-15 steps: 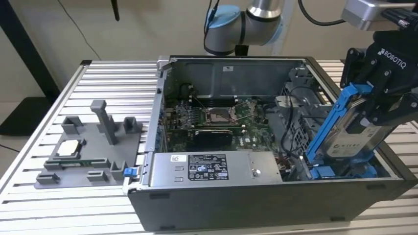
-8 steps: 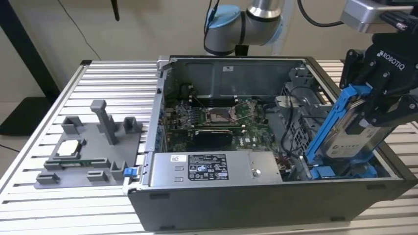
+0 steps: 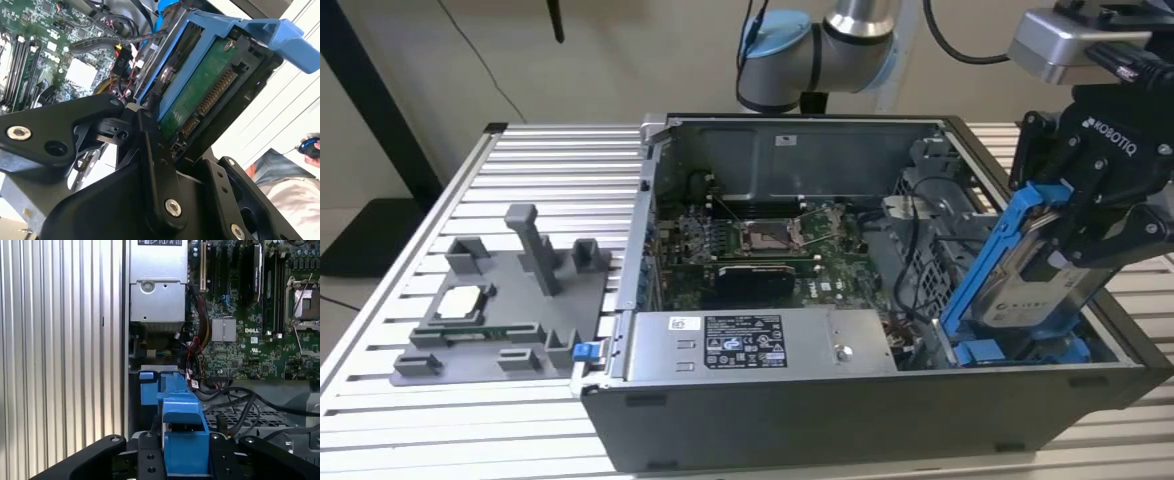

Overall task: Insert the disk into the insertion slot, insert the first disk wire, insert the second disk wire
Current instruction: 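Insert the disk into the insertion slot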

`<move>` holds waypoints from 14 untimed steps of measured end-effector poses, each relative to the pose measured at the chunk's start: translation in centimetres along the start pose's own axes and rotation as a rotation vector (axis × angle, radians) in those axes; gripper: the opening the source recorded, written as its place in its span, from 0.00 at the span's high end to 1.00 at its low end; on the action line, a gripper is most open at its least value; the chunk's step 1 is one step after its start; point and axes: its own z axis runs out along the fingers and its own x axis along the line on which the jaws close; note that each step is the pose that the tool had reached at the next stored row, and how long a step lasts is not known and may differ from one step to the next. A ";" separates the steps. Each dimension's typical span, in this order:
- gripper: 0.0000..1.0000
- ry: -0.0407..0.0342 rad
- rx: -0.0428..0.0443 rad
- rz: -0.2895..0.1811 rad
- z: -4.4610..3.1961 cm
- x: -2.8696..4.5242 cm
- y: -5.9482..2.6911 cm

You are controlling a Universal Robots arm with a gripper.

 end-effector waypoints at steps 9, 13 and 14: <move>1.00 0.0001 0.0000 0.000 1.57 -0.01 -0.06; 1.00 0.0000 0.0000 0.000 2.29 -0.02 -0.10; 1.00 0.0001 0.0000 0.000 2.46 -0.02 -0.10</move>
